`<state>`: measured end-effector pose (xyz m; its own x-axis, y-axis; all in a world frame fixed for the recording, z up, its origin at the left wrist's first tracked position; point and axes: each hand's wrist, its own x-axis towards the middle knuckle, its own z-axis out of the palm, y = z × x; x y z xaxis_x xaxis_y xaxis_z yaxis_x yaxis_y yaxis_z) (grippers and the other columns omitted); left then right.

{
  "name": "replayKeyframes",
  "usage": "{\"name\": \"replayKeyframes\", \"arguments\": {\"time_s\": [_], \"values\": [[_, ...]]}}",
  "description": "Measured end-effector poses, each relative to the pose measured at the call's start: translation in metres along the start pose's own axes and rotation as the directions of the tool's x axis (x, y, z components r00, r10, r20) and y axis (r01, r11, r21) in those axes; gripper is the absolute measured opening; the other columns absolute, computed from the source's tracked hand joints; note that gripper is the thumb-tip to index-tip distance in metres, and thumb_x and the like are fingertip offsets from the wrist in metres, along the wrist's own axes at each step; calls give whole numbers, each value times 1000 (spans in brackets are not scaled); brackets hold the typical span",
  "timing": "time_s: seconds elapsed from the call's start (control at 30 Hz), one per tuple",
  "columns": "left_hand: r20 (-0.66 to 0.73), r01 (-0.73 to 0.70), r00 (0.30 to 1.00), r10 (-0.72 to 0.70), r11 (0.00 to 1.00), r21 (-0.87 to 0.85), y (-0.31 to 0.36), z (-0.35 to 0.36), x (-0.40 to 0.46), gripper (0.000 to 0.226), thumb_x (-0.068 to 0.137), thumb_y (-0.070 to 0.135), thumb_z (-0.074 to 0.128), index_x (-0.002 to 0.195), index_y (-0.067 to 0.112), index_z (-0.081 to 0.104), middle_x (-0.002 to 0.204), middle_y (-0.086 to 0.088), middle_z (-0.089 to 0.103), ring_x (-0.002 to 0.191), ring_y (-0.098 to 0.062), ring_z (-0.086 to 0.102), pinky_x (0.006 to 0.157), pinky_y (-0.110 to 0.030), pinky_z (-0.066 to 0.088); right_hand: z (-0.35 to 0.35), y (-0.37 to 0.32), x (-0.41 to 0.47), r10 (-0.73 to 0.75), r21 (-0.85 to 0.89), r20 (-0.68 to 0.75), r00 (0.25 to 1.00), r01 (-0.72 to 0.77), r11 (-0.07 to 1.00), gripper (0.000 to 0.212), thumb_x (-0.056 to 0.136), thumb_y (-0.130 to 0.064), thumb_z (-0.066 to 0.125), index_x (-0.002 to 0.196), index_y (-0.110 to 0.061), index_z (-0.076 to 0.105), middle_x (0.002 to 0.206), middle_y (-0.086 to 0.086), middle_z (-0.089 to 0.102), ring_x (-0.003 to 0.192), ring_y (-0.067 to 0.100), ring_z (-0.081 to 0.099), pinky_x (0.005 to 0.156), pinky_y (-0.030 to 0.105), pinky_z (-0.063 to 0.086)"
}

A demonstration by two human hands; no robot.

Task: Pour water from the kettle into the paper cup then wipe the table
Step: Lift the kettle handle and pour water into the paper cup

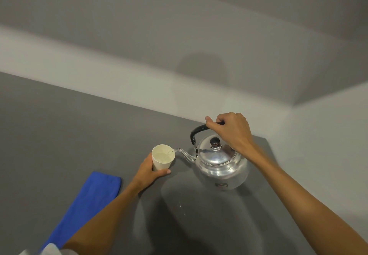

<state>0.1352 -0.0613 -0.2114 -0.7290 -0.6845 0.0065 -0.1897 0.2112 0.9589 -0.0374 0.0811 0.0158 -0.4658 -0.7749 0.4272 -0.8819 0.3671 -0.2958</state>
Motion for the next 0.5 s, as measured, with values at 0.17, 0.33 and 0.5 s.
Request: {"name": "replayKeyframes", "arguments": {"time_s": [0.17,0.33,0.5], "values": [[0,-1,1000,1,1000,6,0,0,0,80,66,37,83,132,29,39,122,11,52,110,-9,49,91,-22,36,0,0,-1,5,-4,-5,1000,-5,1000,56,82,-41,60,45,-15,28,43,1,21,48,16,17,46,29,21],[-4,-7,1000,7,1000,3,2,0,-1,78,66,35,83,131,28,39,122,10,53,110,-10,50,91,-23,37,2,1,0,5,18,2,1000,-5,1000,54,83,-41,60,45,-12,34,43,4,26,47,16,19,48,29,23],[-6,-10,1000,10,1000,-8,3,0,-1,77,66,33,83,130,28,40,122,9,53,110,-11,50,92,-23,37,0,2,0,4,9,-8,1000,-4,1000,55,83,-41,61,45,-12,34,43,4,26,47,17,19,47,29,23]]}}
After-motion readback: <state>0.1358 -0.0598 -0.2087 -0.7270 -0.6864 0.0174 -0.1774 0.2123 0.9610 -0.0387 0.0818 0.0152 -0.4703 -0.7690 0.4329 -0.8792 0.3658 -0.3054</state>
